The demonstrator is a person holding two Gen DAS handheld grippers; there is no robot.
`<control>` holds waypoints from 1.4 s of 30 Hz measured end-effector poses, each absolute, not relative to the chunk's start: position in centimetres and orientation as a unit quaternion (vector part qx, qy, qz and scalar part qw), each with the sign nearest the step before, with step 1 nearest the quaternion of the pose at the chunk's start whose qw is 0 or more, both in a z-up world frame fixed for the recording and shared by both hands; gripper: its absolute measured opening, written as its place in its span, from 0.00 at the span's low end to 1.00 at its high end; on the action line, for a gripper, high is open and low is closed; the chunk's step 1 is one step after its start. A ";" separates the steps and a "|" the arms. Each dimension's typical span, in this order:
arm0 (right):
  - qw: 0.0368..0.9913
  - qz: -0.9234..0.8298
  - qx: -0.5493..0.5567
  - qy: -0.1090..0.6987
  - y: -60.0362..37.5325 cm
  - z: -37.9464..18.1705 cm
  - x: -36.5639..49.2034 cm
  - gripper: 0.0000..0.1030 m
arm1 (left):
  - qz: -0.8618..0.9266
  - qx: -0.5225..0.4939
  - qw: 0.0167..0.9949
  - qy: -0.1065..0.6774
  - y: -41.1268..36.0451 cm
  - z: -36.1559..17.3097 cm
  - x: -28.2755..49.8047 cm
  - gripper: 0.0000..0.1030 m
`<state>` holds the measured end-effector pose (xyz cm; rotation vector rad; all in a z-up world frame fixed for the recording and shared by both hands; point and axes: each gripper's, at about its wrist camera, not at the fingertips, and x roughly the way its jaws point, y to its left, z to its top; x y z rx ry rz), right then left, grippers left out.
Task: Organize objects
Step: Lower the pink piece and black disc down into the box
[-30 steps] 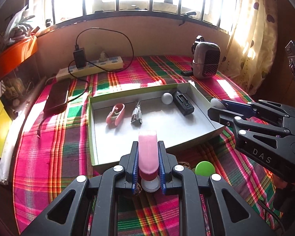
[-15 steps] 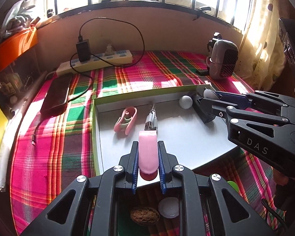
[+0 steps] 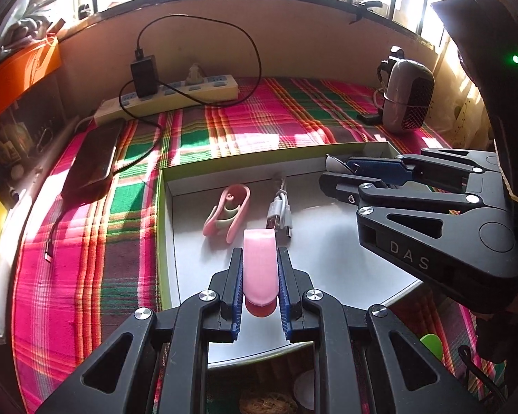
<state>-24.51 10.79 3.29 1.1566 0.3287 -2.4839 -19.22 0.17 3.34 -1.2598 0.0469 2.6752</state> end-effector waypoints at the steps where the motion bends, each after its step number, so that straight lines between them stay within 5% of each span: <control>1: 0.191 -0.883 0.412 0.119 10.6 3.2 -24.7 0.27 | 0.900 -0.425 0.092 0.015 0.1 3.3 -19.3 0.15; 42: 0.197 -0.870 0.430 0.140 8.6 1.4 -26.8 0.28 | 0.895 -0.438 0.078 0.011 -0.7 1.9 -20.7 0.16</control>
